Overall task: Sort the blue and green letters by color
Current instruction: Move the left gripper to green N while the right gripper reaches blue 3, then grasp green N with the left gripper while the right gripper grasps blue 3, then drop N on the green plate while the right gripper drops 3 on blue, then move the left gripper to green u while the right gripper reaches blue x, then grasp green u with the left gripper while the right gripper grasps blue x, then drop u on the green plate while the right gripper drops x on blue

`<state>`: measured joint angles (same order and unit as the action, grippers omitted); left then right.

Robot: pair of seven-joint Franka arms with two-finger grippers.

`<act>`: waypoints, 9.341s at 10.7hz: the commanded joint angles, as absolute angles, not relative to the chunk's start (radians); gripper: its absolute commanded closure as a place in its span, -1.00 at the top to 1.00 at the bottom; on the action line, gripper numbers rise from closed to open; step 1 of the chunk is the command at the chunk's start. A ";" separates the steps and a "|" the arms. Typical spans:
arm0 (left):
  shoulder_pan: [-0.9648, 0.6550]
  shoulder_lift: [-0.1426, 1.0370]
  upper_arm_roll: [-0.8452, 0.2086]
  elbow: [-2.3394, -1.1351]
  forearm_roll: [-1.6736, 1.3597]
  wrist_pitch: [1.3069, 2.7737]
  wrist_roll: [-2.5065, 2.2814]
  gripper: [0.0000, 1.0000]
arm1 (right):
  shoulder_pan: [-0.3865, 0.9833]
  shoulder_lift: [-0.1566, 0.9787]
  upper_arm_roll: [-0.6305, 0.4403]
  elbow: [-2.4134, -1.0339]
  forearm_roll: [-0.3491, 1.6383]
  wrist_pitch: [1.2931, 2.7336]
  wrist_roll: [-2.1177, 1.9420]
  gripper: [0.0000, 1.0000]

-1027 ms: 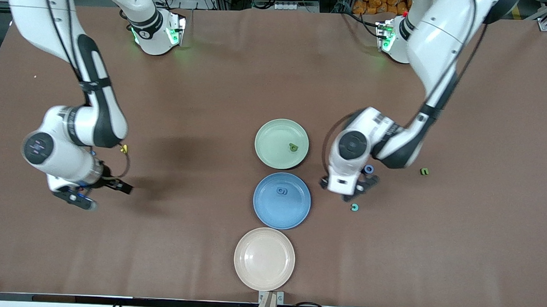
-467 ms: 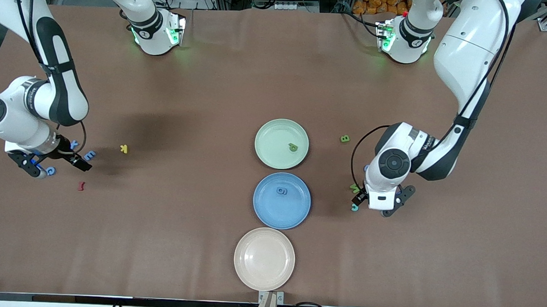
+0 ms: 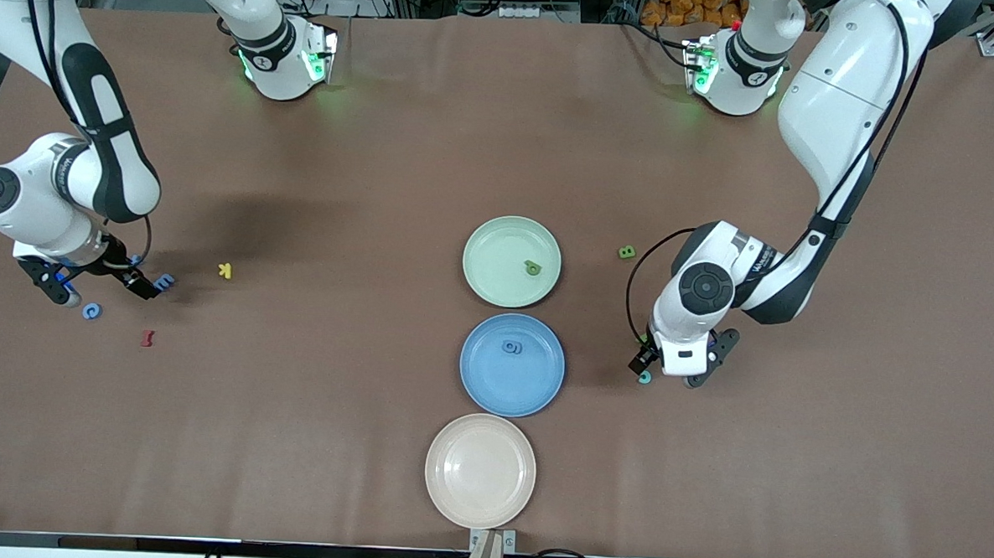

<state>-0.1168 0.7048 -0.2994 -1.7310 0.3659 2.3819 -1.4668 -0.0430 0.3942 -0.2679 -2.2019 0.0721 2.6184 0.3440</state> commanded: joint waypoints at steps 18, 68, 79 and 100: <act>-0.121 0.654 -0.336 -1.778 0.385 2.421 -1.534 -1.00 | 0.125 0.472 -0.172 -1.905 0.155 2.368 0.356 -1.00; 0.633 0.477 -0.666 -2.184 0.577 2.407 -0.468 1.00 | -0.092 0.391 -0.316 -2.149 0.110 2.473 0.201 1.00; 0.686 0.551 -0.649 -2.183 0.675 2.516 -0.443 1.00 | -0.146 0.457 -0.310 -2.266 0.137 2.683 0.098 -0.39; 0.537 0.540 -0.824 -2.163 0.658 2.503 -1.030 -1.00 | 0.481 0.638 -0.169 -1.662 0.394 2.421 0.176 -1.00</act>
<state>0.6271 0.5475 -0.8199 -2.1662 0.6415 2.5114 -0.8785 0.4241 0.5742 -0.1743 -1.7528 0.3715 2.4260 0.1698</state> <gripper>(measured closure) 0.731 0.714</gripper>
